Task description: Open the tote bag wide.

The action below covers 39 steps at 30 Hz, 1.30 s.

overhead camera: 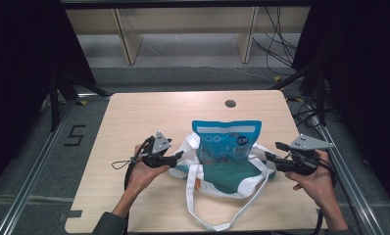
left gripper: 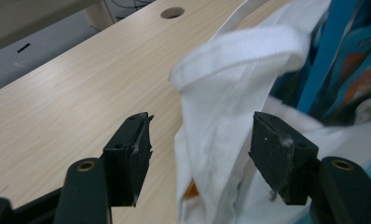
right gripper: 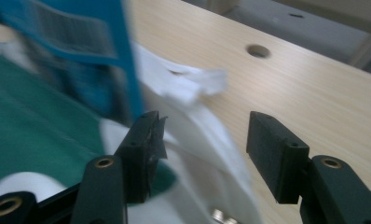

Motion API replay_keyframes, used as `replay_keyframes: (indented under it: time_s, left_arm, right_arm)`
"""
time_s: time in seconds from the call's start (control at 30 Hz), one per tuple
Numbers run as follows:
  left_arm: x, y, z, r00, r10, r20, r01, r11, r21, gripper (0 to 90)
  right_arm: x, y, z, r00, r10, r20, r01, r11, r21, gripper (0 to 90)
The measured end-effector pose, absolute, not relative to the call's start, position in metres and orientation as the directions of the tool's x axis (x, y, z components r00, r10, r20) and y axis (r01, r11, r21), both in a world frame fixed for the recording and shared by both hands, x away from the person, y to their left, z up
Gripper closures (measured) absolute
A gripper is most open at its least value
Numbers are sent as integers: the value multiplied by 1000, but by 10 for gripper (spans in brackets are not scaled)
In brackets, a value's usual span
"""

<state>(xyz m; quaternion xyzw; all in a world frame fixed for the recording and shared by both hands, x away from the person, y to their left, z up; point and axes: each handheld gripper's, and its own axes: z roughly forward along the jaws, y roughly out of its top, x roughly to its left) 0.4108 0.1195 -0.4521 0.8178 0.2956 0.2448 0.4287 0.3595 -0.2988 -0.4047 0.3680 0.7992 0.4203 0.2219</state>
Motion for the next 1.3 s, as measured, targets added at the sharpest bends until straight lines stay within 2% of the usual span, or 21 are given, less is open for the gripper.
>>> replay_keyframes:
  time_s: [0.07, 0.17, 0.27, 0.33, 0.37, 0.43, 0.47, 0.5, 0.63, 0.7, 0.8, 0.87, 0.97, 1.03, 1.07, 1.1, 1.17, 1.23, 1.3]
  left_arm:
    - [414, 113, -451, 726, 676, 128, 269, -449, 852, 382]
    - [417, 103, -453, 775, 620, 122, 252, -481, 840, 395]
    - [425, 96, -456, 814, 563, 143, 223, -531, 818, 433]
    - [434, 92, -459, 821, 559, 116, 231, -510, 829, 488]
    - [438, 91, -460, 824, 554, 116, 227, -512, 828, 553]
    - [444, 87, -461, 838, 531, 128, 206, -526, 825, 695]
    - [447, 86, -460, 838, 525, 151, 189, -538, 821, 741]
    - [451, 86, -460, 835, 529, 153, 185, -531, 827, 772]
    - [466, 83, -465, 817, 571, 83, 259, -492, 831, 820]
    - [475, 81, -470, 814, 578, 62, 301, -511, 805, 829]
    - [487, 78, -479, 807, 590, 34, 340, -510, 790, 825]
    - [496, 79, -495, 794, 608, -9, 396, -506, 766, 823]
    - [501, 78, -515, 770, 630, -103, 462, -439, 771, 821]
    - [499, 79, -511, 763, 641, -80, 458, -449, 767, 805]
    - [496, 77, -508, 744, 666, -58, 463, -450, 764, 765]
    - [493, 78, -503, 726, 687, -40, 471, -454, 757, 676]
    - [485, 81, -491, 724, 688, -46, 468, -441, 766, 566]
    - [472, 89, -474, 727, 685, -51, 442, -411, 797, 502]
    - [457, 96, -456, 713, 698, -69, 430, -358, 829, 484]
  right_arm:
    - [357, -285, -403, -695, 716, -68, 348, 418, 839, 441]
    - [359, -264, -411, -761, 645, -71, 328, 475, 817, 420]
    - [369, -249, -425, -784, 619, -38, 359, 503, 786, 393]
    - [375, -248, -431, -794, 608, -12, 389, 524, 758, 381]
    - [374, -249, -431, -794, 608, -5, 393, 520, 758, 414]
    - [367, -255, -428, -802, 596, -40, 383, 564, 731, 579]
    - [362, -259, -426, -807, 587, -61, 378, 594, 710, 677]
    - [356, -262, -428, -819, 568, -79, 361, 617, 699, 731]
    - [336, -267, -442, -844, 529, -92, 350, 672, 653, 792]
    - [332, -268, -447, -850, 521, -78, 360, 683, 635, 804]
    - [328, -264, -462, -861, 506, -60, 370, 702, 609, 811]
    - [326, -263, -474, -856, 517, -34, 403, 706, 582, 818]
    - [327, -266, -483, -846, 534, 2, 428, 675, 601, 819]
    - [328, -269, -485, -841, 540, 23, 435, 652, 621, 812]
    - [329, -270, -486, -839, 544, 31, 436, 636, 636, 798]
    - [329, -270, -483, -833, 551, 48, 454, 633, 627, 758]
    - [330, -272, -471, -833, 553, 10, 426, 630, 649, 593]
    - [328, -278, -451, -831, 556, 10, 409, 600, 688, 555]
    - [329, -285, -430, -816, 578, -3, 375, 533, 759, 504]
